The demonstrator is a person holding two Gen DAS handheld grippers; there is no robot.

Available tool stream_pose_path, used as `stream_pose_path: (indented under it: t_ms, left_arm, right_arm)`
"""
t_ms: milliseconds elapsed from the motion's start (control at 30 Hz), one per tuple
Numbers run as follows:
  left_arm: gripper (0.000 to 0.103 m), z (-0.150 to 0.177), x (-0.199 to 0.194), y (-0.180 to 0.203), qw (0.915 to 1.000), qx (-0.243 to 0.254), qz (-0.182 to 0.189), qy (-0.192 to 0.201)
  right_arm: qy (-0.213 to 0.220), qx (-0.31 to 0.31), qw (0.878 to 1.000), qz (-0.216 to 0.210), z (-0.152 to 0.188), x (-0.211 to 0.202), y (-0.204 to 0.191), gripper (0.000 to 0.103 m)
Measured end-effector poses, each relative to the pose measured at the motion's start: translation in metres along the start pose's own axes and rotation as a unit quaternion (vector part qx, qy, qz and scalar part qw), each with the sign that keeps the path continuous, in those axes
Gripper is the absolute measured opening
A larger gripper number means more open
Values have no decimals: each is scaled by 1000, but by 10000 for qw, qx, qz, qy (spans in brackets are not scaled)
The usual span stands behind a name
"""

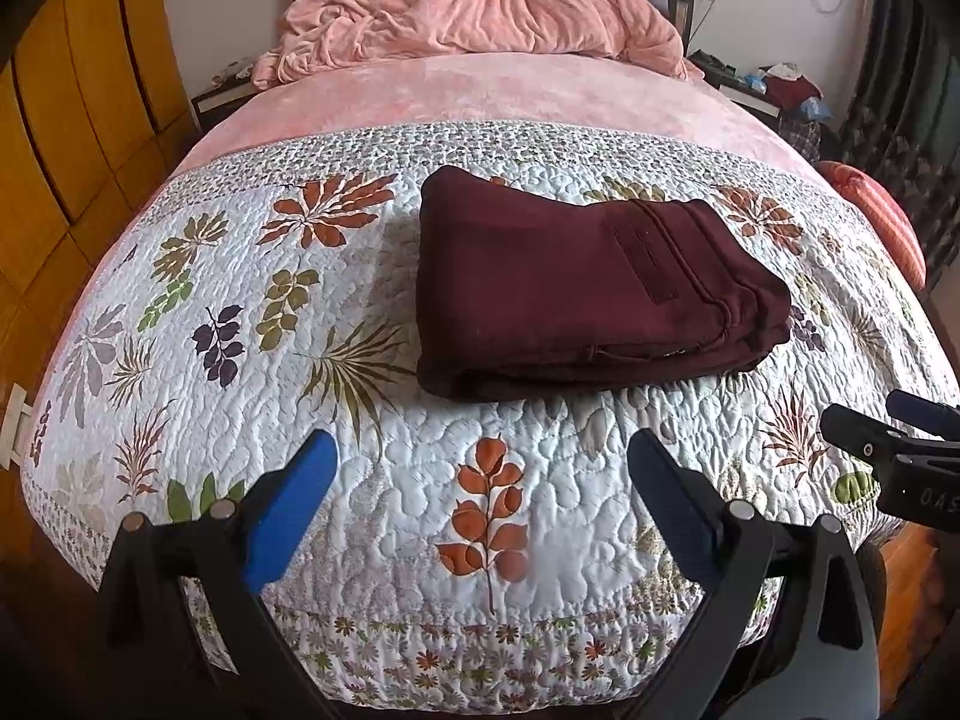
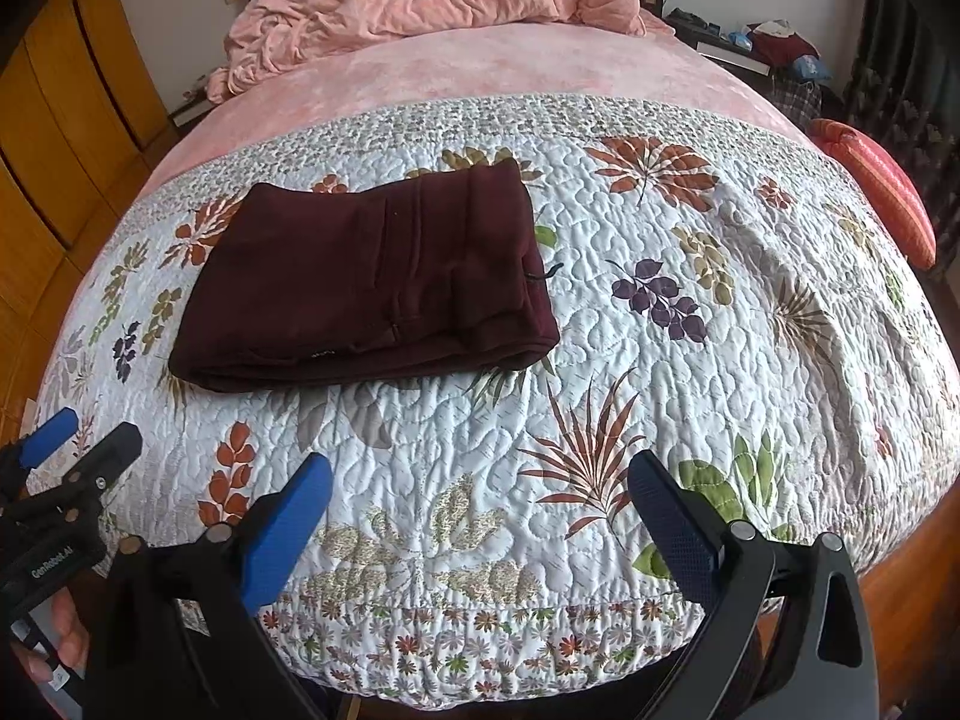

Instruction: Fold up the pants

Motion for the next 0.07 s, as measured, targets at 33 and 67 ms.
stream_pose_path:
  t_ms: [33, 67]
  left_arm:
    - [97, 0, 0, 0, 10000, 0, -4, -2]
    - [97, 0, -1, 0, 10000, 0, -4, 1]
  right_arm:
    - [-2, 1, 10000, 6, 0, 0, 1, 99]
    - [-3, -1, 10000, 5, 1, 1, 2, 99]
Point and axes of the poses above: each gripper's, at about its wrist camera, not at the fingertips, and x roughly the way its jaws point, y to its right, z to its underside, the point moved 7 cm from there along x, roughly the way its jaws point, and after that the axes turned 6 degrees about y, right-handed, at the moved point
